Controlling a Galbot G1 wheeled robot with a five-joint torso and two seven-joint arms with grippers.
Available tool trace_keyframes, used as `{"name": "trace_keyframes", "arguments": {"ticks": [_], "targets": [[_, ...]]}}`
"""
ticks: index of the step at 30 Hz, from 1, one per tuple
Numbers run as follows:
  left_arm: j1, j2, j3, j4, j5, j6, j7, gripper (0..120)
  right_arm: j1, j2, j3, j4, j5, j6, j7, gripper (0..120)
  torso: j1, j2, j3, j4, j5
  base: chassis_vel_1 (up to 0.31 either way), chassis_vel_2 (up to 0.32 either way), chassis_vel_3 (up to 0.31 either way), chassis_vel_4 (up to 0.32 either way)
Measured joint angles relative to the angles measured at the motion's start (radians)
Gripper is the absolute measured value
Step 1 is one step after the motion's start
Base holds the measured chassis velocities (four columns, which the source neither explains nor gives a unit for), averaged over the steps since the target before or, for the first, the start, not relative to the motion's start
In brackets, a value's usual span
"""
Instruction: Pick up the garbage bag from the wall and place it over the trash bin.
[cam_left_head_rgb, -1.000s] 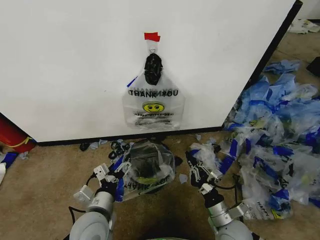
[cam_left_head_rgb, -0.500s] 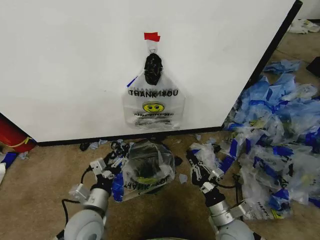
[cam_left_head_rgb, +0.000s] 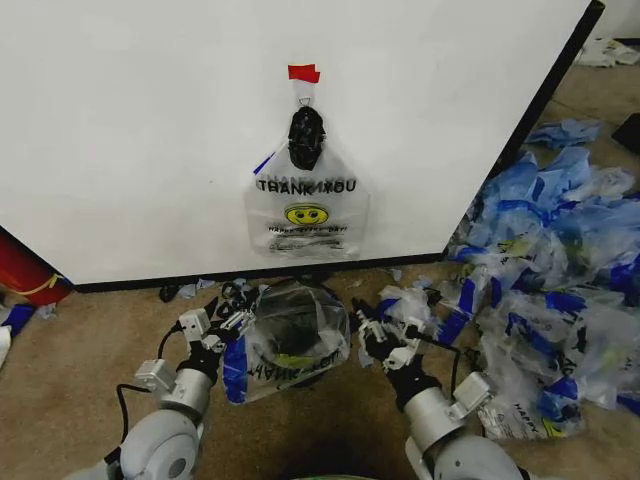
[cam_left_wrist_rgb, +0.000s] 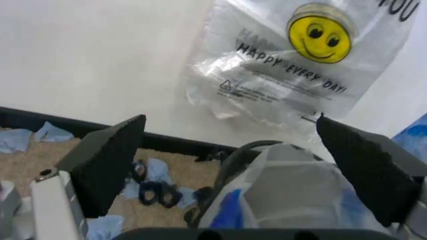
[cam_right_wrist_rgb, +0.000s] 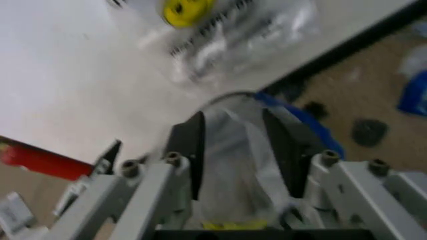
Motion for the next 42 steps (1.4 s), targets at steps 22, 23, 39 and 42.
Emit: {"name": "trace_keyframes", "arguments": {"ticks": [22,23,39,42], "targets": [[0.013,-0.033,0.005,0.023,0.007,-0.002,-0.003,99,0.092,0.292,-0.122,-0.228,0.042,-0.147,0.303,100,0.000,0.000,0.000,-0.0002,0.0003,0.000,0.000,0.000,0.000],[0.018,-0.036,0.004,0.024,0.011,-0.004,-0.003,99,0.092,0.313,-0.130,-0.252,0.030,-0.147,0.310,100,0.000,0.000,0.000,-0.0001,0.0003,0.000,0.000,0.000,0.000],[0.038,-0.061,0.002,0.045,0.036,-0.017,-0.001,98,0.107,0.410,-0.165,-0.377,-0.032,-0.132,0.297,98,0.000,0.000,0.000,-0.0002,0.0003,0.000,0.000,0.000,0.000],[0.037,-0.063,0.004,0.046,0.036,-0.018,-0.001,97,0.112,0.426,-0.164,-0.400,-0.039,-0.130,0.297,94,0.000,0.000,0.000,-0.0001,0.0002,0.000,0.000,0.000,0.000]]}}
